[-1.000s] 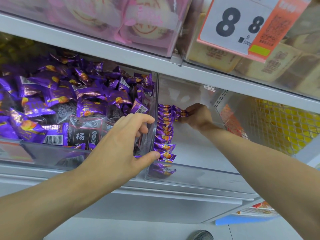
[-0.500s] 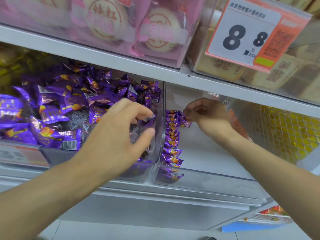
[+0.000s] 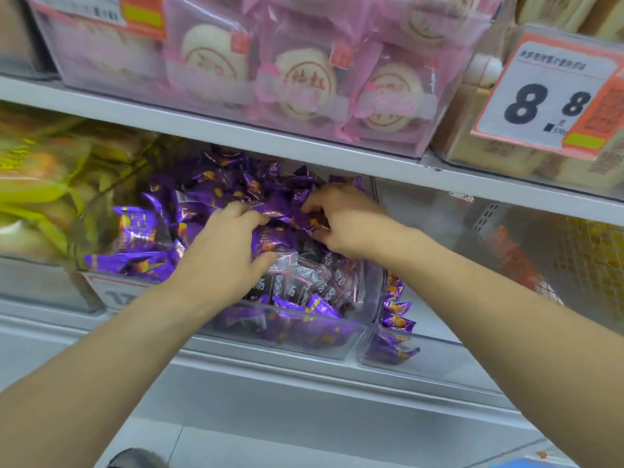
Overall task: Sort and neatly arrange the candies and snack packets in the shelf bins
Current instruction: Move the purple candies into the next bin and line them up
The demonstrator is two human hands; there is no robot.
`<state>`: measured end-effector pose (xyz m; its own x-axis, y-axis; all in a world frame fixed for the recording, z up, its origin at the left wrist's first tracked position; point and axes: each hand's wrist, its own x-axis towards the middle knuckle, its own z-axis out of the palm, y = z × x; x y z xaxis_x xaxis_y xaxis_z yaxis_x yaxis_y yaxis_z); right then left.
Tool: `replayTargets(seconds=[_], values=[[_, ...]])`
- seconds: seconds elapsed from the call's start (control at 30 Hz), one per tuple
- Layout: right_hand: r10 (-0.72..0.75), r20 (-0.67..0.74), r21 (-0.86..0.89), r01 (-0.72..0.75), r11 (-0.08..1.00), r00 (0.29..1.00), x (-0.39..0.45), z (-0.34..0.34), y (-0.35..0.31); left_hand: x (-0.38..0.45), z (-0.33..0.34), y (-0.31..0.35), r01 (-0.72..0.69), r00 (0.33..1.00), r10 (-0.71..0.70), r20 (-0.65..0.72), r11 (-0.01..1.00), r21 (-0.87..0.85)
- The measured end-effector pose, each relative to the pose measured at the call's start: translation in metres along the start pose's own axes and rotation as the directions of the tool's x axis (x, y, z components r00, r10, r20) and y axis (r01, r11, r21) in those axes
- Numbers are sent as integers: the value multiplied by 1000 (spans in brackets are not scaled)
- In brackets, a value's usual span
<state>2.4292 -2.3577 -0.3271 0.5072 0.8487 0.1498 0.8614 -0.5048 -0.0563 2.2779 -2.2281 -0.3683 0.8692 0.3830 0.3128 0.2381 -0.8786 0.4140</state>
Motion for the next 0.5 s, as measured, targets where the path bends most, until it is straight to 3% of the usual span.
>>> replayTargets(seconds=[0.13, 0.27, 0.33, 0.4, 0.43, 0.5], values=[[-56, -97, 174, 72, 982, 994, -26, -8, -10, 1, -3, 2, 29, 999, -29, 22, 999, -13], [-34, -65, 459, 60, 886, 997, -67, -17, -18, 3, -4, 5, 38, 997, -39, 59, 999, 29], [64, 18, 725, -57, 687, 998, -87, -22, -23, 4, -4, 5, 34, 998, -36, 47, 999, 36], [150, 140, 926, -183, 331, 979, -106, -25, -30, 4, -3, 5, 45, 999, -45, -8, 999, 10], [184, 198, 960, -229, 164, 963, -114, -27, -32, 4, -3, 6, 55, 998, -56, -40, 998, -15], [233, 281, 960, -274, -62, 931, -129, -28, -33, 3, -3, 8, 81, 992, -87, -92, 995, -67]])
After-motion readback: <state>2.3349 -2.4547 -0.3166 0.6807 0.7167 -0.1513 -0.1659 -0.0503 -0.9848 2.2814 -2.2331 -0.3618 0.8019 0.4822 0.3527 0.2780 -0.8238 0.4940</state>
